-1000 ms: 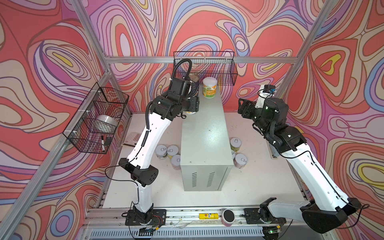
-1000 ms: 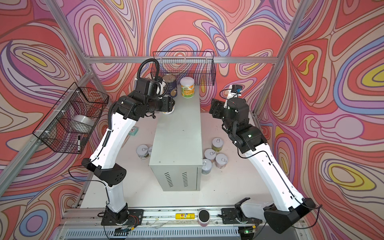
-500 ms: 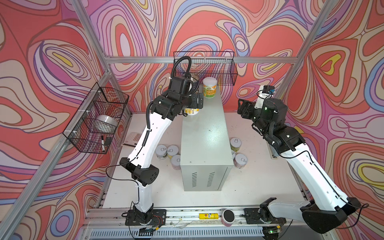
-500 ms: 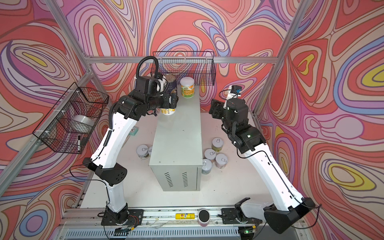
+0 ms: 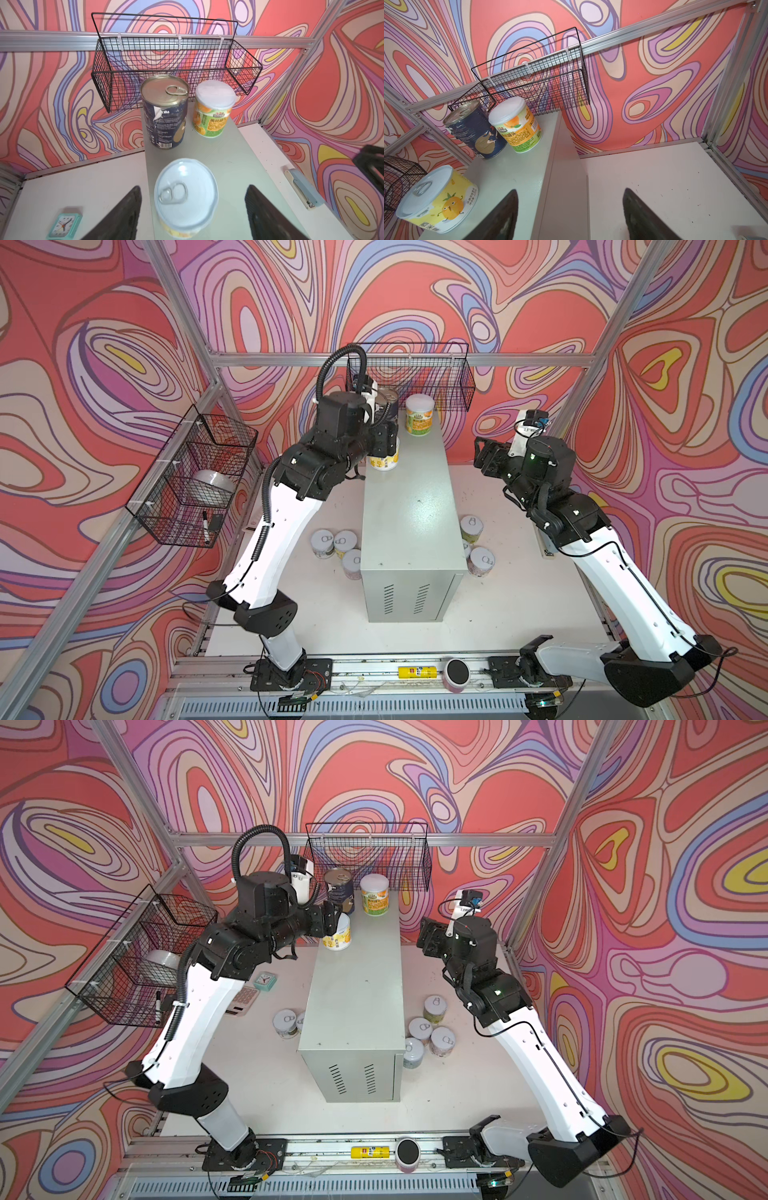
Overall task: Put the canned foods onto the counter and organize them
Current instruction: 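Lower the yellow can onto the cabinet top beside the blue can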
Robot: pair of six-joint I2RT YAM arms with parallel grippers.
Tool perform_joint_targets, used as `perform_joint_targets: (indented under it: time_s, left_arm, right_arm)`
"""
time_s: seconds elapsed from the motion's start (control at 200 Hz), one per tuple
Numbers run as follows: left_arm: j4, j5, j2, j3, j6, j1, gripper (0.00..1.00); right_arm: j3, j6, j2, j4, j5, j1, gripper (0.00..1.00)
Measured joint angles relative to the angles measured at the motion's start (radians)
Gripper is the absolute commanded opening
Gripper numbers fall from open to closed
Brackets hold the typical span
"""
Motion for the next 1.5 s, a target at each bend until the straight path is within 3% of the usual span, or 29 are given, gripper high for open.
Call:
perform_joint_targets:
  time_s: [0.12,0.32,0.446,0.661,1.092,1.497]
  left_arm:
    - [0.047,-0.037,-0.108,-0.193,0.000,-0.064,0.80]
    - [0.104,-0.084,-0.173,-0.426,-0.010,-0.061,0.79]
    - [0.119,-0.092,-0.181,-0.497,-0.010,-0.061,0.76]
    - [0.193,-0.091,-0.181,-0.548,-0.007,-0.055,0.70]
    - [0.305,-0.046,-0.135,-0.568,-0.006,0.019,0.66]
    - [0.341,-0.013,-0.008,-0.452,-0.007,0.054,0.65]
  right_arm:
    - [-0.002,0.004,0.000,0.006,-0.008,0.000,0.81]
    - [-0.011,0.005,0.000,0.018,-0.020,0.000,0.80]
    - [-0.018,0.004,0.000,0.023,-0.022,0.000,0.80]
    - [-0.033,0.004,0.000,0.032,-0.022,0.000,0.80]
    - [-0.035,-0.002,0.018,0.046,-0.021,0.000,0.81]
    - [-0.047,-0.011,0.022,0.051,-0.005,0.000,0.81]
